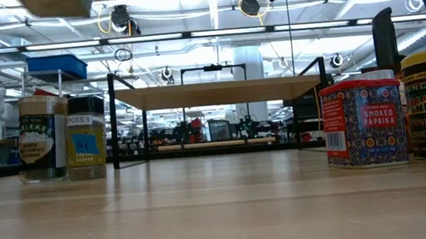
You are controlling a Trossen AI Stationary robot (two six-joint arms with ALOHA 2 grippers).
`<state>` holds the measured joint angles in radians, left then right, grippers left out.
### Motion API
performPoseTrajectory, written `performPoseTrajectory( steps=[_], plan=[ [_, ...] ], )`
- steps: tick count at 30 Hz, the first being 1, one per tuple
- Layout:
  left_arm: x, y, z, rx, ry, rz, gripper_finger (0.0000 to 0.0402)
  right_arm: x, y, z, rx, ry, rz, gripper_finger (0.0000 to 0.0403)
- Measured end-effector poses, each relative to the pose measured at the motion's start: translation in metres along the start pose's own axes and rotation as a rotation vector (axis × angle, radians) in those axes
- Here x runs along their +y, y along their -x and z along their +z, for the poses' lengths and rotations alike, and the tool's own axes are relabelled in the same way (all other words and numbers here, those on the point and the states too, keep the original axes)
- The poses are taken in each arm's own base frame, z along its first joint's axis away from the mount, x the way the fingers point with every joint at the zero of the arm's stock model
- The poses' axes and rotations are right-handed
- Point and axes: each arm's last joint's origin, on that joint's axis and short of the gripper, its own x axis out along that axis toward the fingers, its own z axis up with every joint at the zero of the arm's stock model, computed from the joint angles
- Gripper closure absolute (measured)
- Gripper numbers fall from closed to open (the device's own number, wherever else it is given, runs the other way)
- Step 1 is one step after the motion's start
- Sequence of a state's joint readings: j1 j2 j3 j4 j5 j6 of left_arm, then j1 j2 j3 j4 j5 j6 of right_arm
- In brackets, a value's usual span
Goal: Shelf spices
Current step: Put the green spice can on the table
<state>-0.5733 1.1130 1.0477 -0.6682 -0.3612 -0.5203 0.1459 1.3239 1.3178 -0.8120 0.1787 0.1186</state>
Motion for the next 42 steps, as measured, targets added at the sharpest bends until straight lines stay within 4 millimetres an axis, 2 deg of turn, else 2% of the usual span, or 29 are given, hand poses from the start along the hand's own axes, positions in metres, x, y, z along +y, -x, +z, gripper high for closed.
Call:
performPoseTrajectory(
  steps=[9, 18, 25, 29, 42],
  plan=[
    [-0.029, -0.025, -0.027, 0.076, 0.048, 0.136, 0.0236, 0.001, -0.004, 0.0, 0.012, 0.014, -0.001, 0.0154],
    [-0.043, -0.055, -0.066, 0.168, 0.024, 0.372, 0.0236, 0.003, -0.003, 0.0, 0.011, 0.013, 0.007, 0.0154],
    [-0.046, -0.074, -0.089, 0.096, 0.047, 0.524, 0.0236, 0.006, -0.003, -0.001, 0.01, 0.015, 0.014, 0.0154],
    [-0.045, -0.081, -0.1, 0.118, 0.057, 0.591, 0.0236, 0.006, -0.003, -0.001, 0.011, 0.015, 0.013, 0.0154],
    [-0.05, -0.094, -0.118, 0.095, 0.061, 0.66, 0.0236, 0.006, -0.003, 0.0, 0.01, 0.019, 0.013, 0.0154]
  ],
)
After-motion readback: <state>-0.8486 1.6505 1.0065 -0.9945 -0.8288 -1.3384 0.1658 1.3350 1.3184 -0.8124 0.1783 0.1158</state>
